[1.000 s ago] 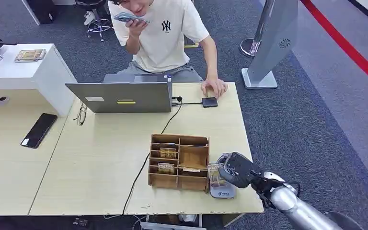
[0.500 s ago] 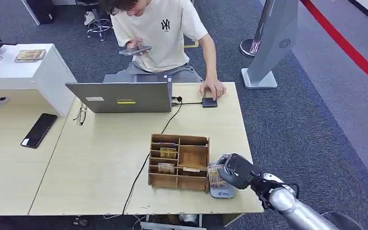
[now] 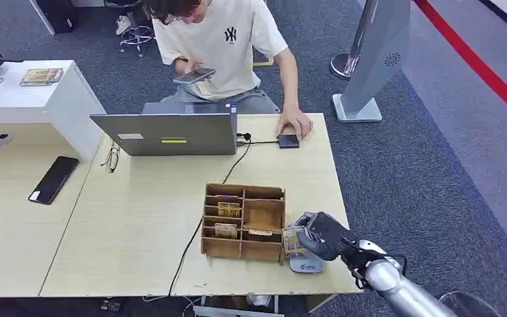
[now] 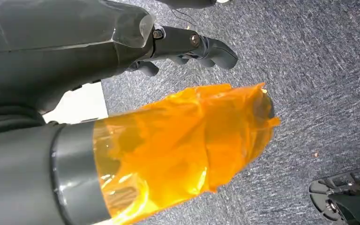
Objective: Pass the card to the sensor for recognition and then transmit it.
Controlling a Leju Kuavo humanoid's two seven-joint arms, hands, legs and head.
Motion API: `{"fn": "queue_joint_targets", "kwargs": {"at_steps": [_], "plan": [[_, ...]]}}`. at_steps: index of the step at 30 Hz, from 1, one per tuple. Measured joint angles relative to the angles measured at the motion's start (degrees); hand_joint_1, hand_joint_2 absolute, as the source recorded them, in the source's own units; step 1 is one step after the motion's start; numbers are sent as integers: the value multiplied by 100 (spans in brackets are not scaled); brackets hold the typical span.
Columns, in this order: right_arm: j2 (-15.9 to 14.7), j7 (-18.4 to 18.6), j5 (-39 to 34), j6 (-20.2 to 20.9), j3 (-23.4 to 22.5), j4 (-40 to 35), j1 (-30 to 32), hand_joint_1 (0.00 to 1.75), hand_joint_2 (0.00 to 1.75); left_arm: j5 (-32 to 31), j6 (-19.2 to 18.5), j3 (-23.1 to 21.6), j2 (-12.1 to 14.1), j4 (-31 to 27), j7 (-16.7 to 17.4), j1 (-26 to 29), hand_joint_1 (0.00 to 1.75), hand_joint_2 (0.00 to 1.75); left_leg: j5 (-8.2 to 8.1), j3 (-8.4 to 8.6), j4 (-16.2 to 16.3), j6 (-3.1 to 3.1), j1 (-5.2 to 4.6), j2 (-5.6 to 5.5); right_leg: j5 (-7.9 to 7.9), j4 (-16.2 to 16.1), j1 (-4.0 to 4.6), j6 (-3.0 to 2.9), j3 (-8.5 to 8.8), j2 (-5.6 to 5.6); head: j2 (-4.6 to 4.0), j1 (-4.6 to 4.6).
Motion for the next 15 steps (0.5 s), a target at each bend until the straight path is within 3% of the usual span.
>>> {"fn": "queue_joint_targets", "kwargs": {"at_steps": [15], "plan": [[52,72,321,-63,-77,109,-1,175,175,-15,13,0,0,0,-9,1,0,0,0,0,0,0,0,0,0,0,0,0,0,0,0,0]]}}
